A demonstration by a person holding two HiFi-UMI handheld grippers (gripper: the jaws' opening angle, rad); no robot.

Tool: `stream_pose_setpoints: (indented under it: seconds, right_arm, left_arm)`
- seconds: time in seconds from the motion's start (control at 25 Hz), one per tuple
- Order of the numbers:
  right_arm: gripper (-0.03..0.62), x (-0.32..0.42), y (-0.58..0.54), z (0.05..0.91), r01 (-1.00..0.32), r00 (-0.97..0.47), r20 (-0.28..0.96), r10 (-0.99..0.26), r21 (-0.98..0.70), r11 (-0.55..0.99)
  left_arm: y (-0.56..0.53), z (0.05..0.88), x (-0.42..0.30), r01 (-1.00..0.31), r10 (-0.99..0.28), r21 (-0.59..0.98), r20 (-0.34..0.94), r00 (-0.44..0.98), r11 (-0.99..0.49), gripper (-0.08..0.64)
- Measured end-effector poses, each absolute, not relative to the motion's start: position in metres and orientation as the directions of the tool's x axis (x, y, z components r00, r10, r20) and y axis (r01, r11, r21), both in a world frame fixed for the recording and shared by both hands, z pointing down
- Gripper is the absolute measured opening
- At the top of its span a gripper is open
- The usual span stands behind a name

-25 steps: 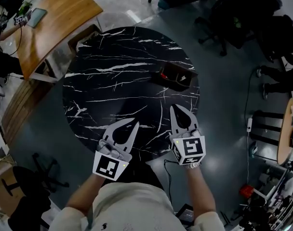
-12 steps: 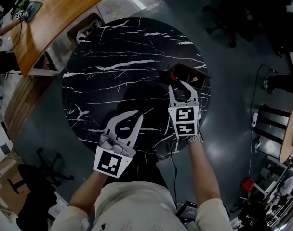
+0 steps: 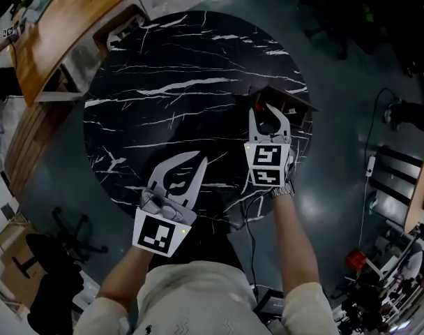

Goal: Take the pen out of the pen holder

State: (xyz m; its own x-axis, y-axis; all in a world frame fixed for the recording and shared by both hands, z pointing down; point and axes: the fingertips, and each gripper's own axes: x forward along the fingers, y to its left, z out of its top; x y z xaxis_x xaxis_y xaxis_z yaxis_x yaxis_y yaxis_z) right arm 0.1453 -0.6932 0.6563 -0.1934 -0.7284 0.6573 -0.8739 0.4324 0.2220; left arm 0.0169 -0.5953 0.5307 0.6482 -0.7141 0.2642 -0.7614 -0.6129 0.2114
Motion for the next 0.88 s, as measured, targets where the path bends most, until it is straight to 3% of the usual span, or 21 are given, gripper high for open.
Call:
stream_pose_setpoints:
  seconds: [0.12,0.2,0.4,0.64,0.88]
  right_arm:
    - [0.107,0.146,-0.695,0.656,-0.862,-0.190,0.654,-0.732,0.246,0.443]
    - [0.062,0.146,-0.695,0.652,-0.858,-0.185,0.642,-0.744,0.263,0.441]
    - [0.058,0.153,-0.691,0.628,-0.894,-0.188,0.596,-0.780,0.226,0.388]
    - [0.058,0.174,-0.670,0.565,-0.946,-0.195,0.457,-0.868,0.147,0.290]
    - [0.058,0.185,-0.629,0.502,-0.960,-0.274,0.318,-0.907,-0.035,0.278]
  left_arm:
    - [-0.595,0.534,0.017,-0.754,-0.705,0.196,0.270,0.656,-0.627,0.012]
    - [-0.592,0.535,0.016,-0.750,-0.700,0.184,0.274,0.660,-0.635,0.012]
    - [-0.591,0.530,0.009,-0.771,-0.728,0.193,0.255,0.637,-0.607,0.012]
    - [-0.578,0.510,0.009,-0.782,-0.749,0.160,0.226,0.623,-0.602,0.012]
    - [-0.538,0.484,0.028,-0.788,-0.765,0.148,0.189,0.615,-0.597,0.012]
